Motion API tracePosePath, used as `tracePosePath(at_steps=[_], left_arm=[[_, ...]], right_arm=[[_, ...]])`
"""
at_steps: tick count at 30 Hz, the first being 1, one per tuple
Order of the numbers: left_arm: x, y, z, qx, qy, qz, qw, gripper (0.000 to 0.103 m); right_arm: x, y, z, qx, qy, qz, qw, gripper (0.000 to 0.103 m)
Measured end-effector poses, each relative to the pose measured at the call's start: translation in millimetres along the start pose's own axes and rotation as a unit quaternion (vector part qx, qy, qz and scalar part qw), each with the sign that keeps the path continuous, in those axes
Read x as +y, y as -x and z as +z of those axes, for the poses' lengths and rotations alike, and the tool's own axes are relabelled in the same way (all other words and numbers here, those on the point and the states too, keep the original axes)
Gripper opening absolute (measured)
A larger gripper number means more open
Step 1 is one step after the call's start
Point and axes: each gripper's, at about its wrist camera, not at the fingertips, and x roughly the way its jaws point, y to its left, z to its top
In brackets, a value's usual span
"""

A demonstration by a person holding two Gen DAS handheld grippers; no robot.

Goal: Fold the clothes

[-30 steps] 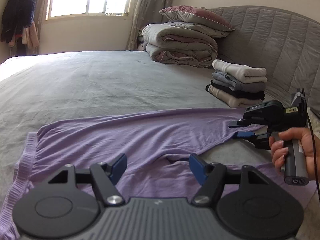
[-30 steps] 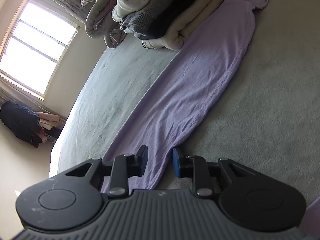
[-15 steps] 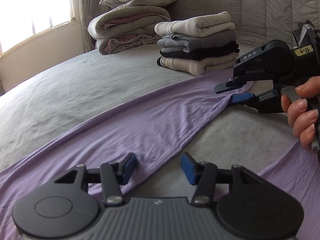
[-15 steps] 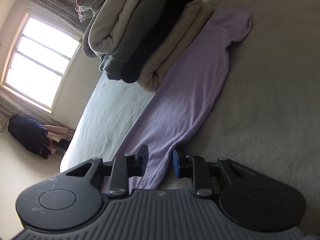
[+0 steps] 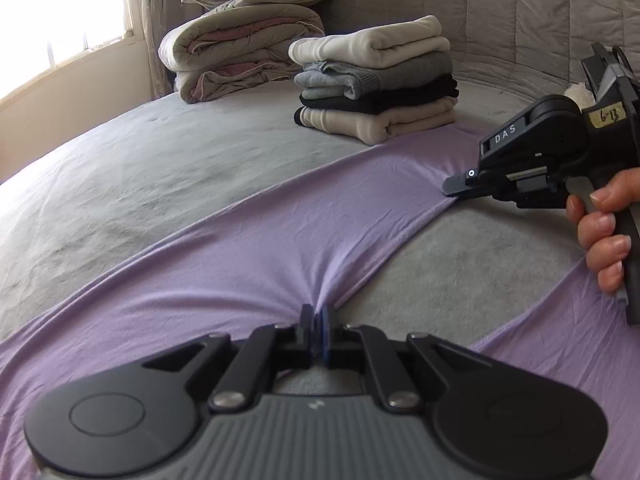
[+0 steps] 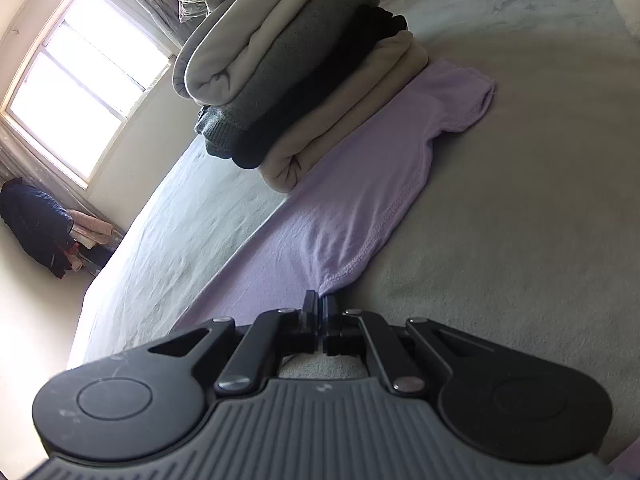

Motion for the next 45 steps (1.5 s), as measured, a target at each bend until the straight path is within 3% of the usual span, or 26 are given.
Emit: tracePosePath(at_steps=[1, 2, 5, 11, 14, 18, 22, 24, 25, 26, 28, 31, 35, 37, 40, 43, 45], left_arm=[[-2, 1, 0, -0.001, -0.004, 0.004, 1.0, 0.008], [-3, 1, 0, -0.002, -0.007, 0.007, 0.9999, 0.014], [-7, 0, 1, -0.007, -0.014, 0.01, 0.9998, 0.028], [-15, -8, 5, -0.019, -0.013, 0.001, 0.9997, 0.029], [-18, -12, 7, -0.023, -0.014, -0.003, 0.9996, 0.029], [-21, -18, 10, -0.023, -0.011, -0.004, 0.9997, 0.029], [-24, -22, 15, -0.024, 0.001, -0.006, 0.9997, 0.029], [-26, -23, 17, -0.027, 0.005, -0.013, 0.9995, 0.015], [-27, -21, 18, -0.032, 0.003, -0.023, 0.9992, 0.0], [-30, -19, 18, -0.037, -0.001, -0.028, 0.9989, 0.0], [-35, -15, 17, -0.049, -0.012, -0.034, 0.9981, 0.0], [-41, -20, 13, -0.034, -0.027, -0.046, 0.998, 0.0], [-39, -13, 16, -0.04, -0.02, -0.049, 0.9978, 0.0], [-40, -9, 14, -0.051, -0.028, -0.026, 0.998, 0.006], [-38, -12, 13, -0.047, -0.036, -0.01, 0.9982, 0.052], [-35, -16, 12, -0.042, -0.044, 0.004, 0.9982, 0.053], [-32, -19, 14, -0.037, -0.039, 0.0, 0.9985, 0.048]], right_arm=[[-3, 1, 3, -0.003, -0.006, 0.002, 1.0, 0.004], [-5, 1, 5, -0.005, -0.012, 0.005, 1.0, 0.013], [-13, 3, 13, -0.013, -0.03, 0.012, 0.999, 0.019], [-39, 4, 38, -0.047, -0.083, 0.02, 0.995, 0.023], [-49, 3, 51, -0.069, -0.107, 0.027, 0.991, 0.031], [-55, 1, 66, -0.091, -0.115, 0.01, 0.989, 0.034], [-56, -4, 77, -0.107, -0.102, -0.017, 0.989, 0.03], [-56, -9, 82, -0.112, -0.087, -0.034, 0.989, 0.013], [-56, -11, 84, -0.114, -0.078, -0.046, 0.989, 0.008], [-56, -14, 85, -0.115, -0.068, -0.058, 0.989, 0.001], [-55, -14, 86, -0.118, -0.047, -0.069, 0.989, 0.001], [-53, -15, 88, -0.123, -0.015, -0.086, 0.989, 0.0], [-50, -15, 90, -0.129, 0.028, -0.108, 0.985, 0.0], [-48, -16, 91, -0.132, 0.05, -0.119, 0.983, 0.0], [-47, -15, 92, -0.135, 0.073, -0.13, 0.98, 0.0], [-47, -16, 93, -0.13, 0.077, -0.131, 0.98, 0.0], [-48, -17, 93, -0.126, 0.077, -0.13, 0.98, 0.001]])
